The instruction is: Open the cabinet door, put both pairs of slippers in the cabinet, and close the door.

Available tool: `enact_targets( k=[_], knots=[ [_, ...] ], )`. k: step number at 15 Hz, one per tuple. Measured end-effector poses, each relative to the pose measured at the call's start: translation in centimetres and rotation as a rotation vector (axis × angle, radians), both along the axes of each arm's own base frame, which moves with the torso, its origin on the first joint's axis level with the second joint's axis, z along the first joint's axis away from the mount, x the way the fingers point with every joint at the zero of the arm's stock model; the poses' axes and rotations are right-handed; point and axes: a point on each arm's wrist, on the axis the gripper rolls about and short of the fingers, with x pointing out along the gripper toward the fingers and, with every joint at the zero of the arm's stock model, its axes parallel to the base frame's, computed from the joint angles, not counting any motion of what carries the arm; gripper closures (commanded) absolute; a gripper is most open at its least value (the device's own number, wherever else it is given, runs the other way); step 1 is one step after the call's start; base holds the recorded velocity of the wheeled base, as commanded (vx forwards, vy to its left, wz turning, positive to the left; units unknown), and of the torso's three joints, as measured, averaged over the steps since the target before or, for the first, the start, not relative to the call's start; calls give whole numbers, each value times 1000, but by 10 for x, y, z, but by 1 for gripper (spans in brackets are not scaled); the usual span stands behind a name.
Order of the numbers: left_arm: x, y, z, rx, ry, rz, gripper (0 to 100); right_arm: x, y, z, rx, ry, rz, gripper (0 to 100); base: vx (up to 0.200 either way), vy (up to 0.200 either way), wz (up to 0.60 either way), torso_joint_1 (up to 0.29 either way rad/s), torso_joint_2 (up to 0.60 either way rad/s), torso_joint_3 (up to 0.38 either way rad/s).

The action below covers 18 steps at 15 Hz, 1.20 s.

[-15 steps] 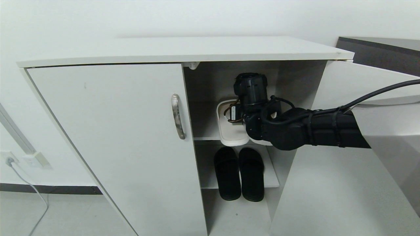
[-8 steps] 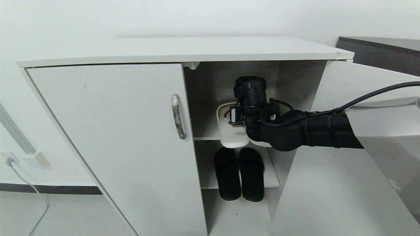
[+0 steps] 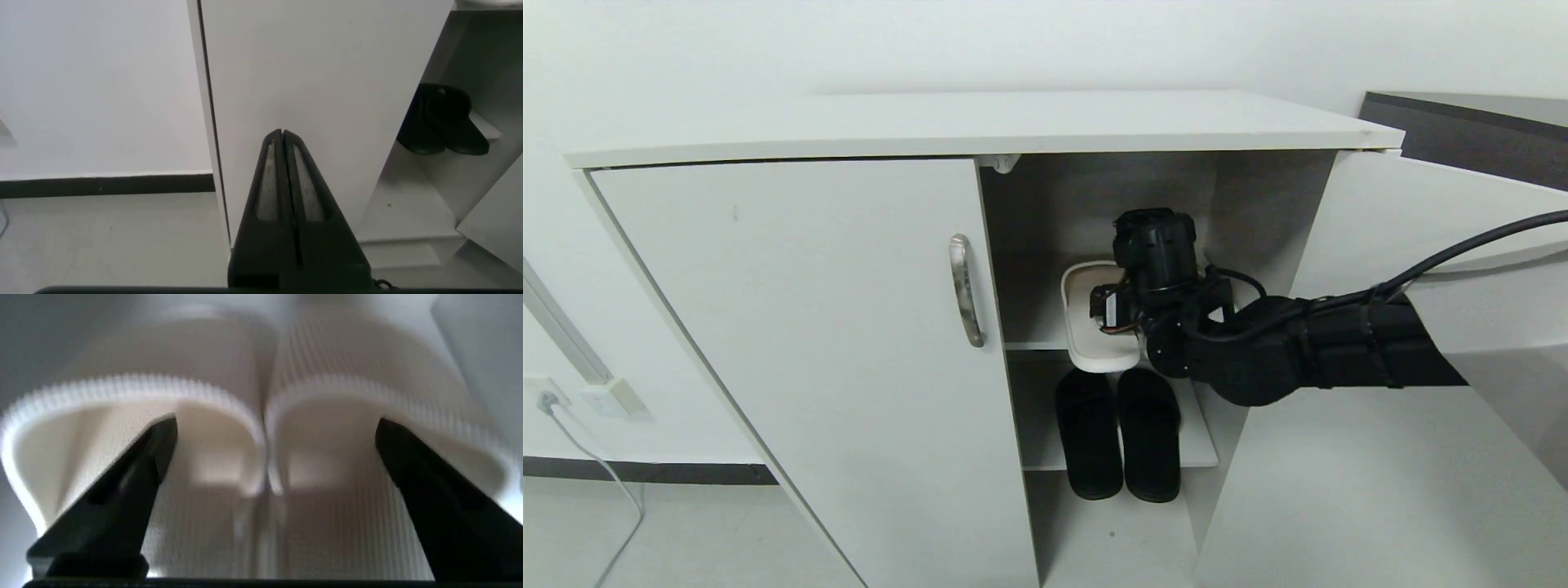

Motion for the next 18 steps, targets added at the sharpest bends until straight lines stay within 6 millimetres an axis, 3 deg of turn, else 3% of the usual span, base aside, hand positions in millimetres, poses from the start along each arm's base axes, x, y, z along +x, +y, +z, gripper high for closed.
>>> enact_targets(
  k=[7, 8, 11, 18],
  knots=[
    [0, 0, 0, 2, 0, -1, 100, -93, -15, 10, 46, -77, 146, 0, 0, 0, 0, 0, 0, 0],
    [0, 0, 0, 2, 0, -1, 100, -107, -16, 11, 54, -93, 174, 100, 0, 0, 0, 0, 0, 0],
    [0, 0, 0, 3, 0, -2, 100, -131, -15, 13, 45, -98, 232, 100, 0, 0, 0, 0, 0, 0],
    [0, 0, 0, 3, 0, -3, 100, -132, -12, 9, 37, -101, 241, 100, -29, 0, 0, 0, 0, 1]
  ],
)
